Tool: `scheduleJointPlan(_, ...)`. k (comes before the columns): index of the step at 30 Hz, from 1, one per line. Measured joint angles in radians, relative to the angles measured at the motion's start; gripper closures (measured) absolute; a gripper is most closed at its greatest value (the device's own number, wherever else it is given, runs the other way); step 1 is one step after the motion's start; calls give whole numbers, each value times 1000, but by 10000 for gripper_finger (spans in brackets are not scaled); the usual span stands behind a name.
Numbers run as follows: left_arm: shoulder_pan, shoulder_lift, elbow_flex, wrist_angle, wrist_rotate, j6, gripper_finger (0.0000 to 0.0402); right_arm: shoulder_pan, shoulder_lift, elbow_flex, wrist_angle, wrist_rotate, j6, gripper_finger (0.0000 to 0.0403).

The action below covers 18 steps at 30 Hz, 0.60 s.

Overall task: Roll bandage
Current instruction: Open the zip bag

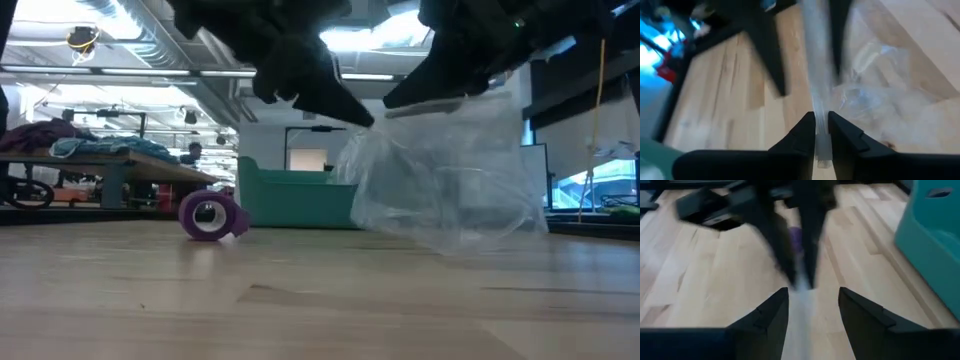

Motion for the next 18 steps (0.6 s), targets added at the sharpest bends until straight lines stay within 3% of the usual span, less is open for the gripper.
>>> scheduleJointPlan(7,-49,0,1,16,-105,107,375,2,4,2,-17,11,-3,226)
scheduleJointPlan(10,-50,1,1,18,-105,104,376,2,5,2,-8,-58,-34,235)
scheduleJointPlan(13,-50,1,1,30,-107,83,365,2,5,2,-2,-101,-59,273)
scheduleJointPlan(18,-53,1,1,41,-109,82,348,-5,22,2,-55,-75,-61,379)
